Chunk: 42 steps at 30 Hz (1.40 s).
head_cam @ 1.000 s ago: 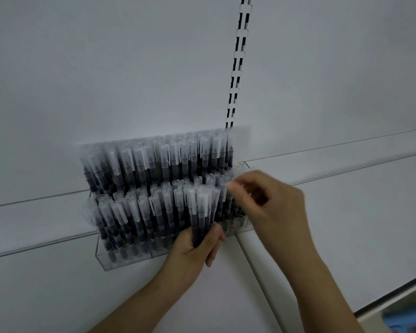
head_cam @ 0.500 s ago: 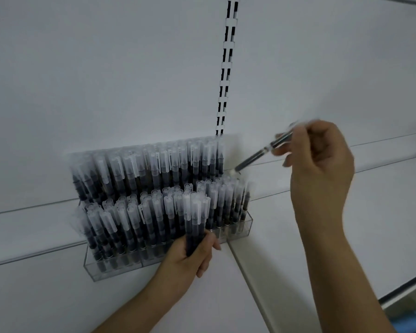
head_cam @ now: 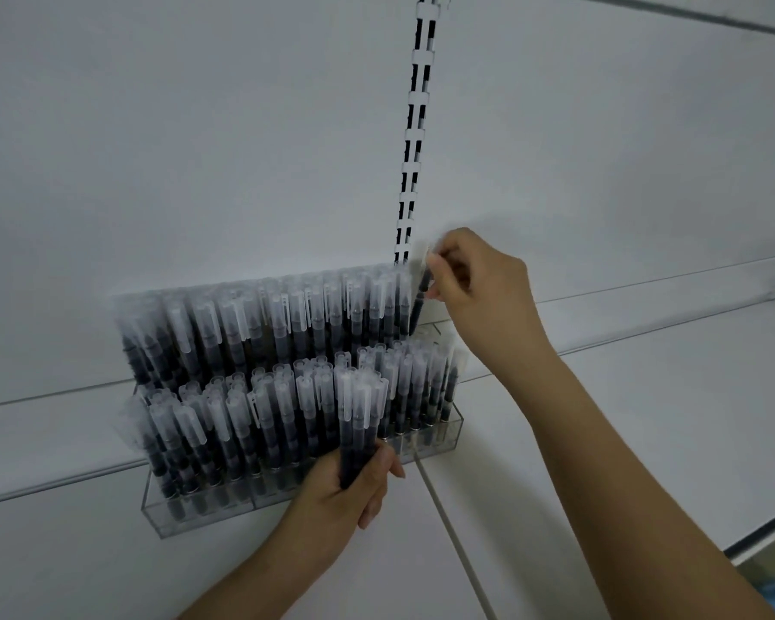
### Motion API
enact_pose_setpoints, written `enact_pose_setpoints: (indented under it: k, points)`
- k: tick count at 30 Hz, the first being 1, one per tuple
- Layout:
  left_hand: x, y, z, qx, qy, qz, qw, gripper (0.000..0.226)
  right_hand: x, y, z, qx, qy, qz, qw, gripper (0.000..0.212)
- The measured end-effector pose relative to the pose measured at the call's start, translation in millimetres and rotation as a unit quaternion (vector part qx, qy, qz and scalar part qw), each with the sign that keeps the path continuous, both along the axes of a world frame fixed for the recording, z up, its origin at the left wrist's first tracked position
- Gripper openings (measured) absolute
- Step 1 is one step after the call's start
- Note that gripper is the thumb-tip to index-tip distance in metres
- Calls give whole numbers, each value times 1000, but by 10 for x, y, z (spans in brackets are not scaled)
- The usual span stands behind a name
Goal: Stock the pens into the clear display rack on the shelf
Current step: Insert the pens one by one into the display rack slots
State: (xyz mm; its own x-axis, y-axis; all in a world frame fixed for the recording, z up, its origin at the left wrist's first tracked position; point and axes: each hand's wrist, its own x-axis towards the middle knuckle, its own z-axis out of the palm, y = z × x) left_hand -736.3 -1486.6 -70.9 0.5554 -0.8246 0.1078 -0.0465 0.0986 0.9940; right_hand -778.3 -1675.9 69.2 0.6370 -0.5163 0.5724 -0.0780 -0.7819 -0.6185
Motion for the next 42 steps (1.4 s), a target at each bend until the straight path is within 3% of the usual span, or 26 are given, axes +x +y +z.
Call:
enact_pose_setpoints:
  k: [3,9,16,21,25,30,33,37,39,42]
  points:
    - [7,1,-14,4,4,1,1000,32,63,19,-114,-42,87,0,995,10]
    - [-7,1,0,-3,17,3,1000,40,42,9,-179,-22,93,-26,995,14]
    - [12,3,-4,8,5,0,1000,34,-472,479,-304,50,-121,-51,990,6]
    - [4,24,13,17,-4,0,1000,28,-508,777,-812,95,-74,54,991,19]
    - [-7,22,53,36,-16,-6,999,28,-457,794,-1026,84,-48,47,994,14]
    - [-32,28,36,36,-29,-18,999,26,-525,776,-1052,132,-80,34,987,8]
    - [-19,26,11,27,-16,-17,999,29,-576,793,-977,187,-159,-1,969,8]
    - [-13,19,23,34,-6,-17,999,34,-630,657,-521,236,-349,-55,905,10]
    - [-11,24,19,38,-6,-21,999,34,-610,542,-275,207,-364,-63,906,6]
    - [-2,27,2,45,-13,-23,999,31,-500,364,-100,176,-306,-56,934,4]
